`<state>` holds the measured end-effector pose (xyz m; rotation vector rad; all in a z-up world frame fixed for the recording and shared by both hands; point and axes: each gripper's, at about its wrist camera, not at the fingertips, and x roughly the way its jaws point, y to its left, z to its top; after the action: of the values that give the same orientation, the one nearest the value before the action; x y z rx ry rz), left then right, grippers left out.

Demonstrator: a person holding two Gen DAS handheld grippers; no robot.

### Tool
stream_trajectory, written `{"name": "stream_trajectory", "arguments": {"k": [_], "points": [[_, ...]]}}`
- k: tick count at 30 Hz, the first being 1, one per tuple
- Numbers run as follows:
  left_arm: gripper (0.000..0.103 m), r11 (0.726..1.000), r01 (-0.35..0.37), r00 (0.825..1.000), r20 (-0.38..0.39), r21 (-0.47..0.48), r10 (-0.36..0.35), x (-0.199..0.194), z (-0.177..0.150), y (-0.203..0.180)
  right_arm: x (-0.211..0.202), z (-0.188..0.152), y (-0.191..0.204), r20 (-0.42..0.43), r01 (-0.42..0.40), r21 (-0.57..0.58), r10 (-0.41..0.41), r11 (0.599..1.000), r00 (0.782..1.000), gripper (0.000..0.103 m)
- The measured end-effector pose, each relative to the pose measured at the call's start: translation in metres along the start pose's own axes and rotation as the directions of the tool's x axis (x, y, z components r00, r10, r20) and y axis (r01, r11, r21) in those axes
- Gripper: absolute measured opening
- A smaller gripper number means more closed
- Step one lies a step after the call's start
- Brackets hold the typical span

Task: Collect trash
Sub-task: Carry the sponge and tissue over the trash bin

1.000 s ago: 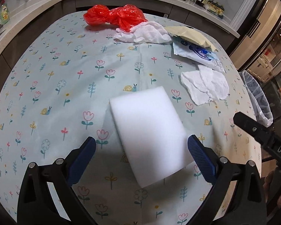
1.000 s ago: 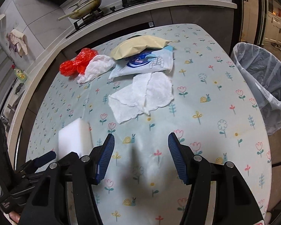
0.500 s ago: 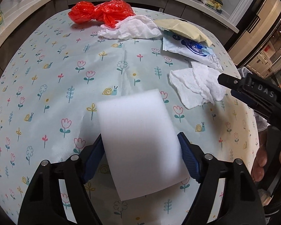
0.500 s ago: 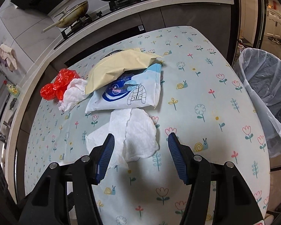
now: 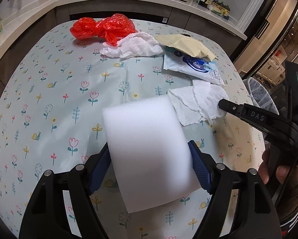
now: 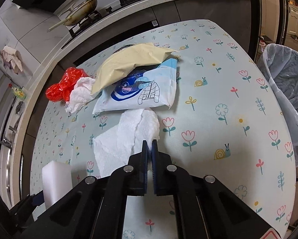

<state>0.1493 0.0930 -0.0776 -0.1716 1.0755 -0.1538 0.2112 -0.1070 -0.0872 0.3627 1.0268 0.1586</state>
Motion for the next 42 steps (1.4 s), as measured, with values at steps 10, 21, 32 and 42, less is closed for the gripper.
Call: {"name": "stream_trajectory", "arguments": {"k": [10,21,32,42], "points": [[0.072,1.000,-0.003,0.999,0.039,0.029,0.002,-0.014,0.004,-0.008,-0.059,-0.007,-0.008,0.104,-0.024,0.018,0.022,1.000,0.994,0.003],[0.072,0.993,0.017,0.997,0.076,0.115,-0.026,-0.024,0.011,-0.048,-0.134,-0.001,-0.064,0.256,-0.001,0.126,-0.032,0.992,0.966,0.003],[0.072,0.969,0.073,0.992,0.083,0.238,-0.096,-0.023,0.016,-0.128,-0.175,-0.002,-0.121,0.336,0.019,0.212,-0.092,0.977,0.937,0.003],[0.072,0.930,0.134,0.985,0.054,0.341,-0.162,-0.002,0.022,-0.210,-0.192,0.014,-0.171,0.371,0.060,0.263,-0.158,0.963,0.915,0.003]]}}
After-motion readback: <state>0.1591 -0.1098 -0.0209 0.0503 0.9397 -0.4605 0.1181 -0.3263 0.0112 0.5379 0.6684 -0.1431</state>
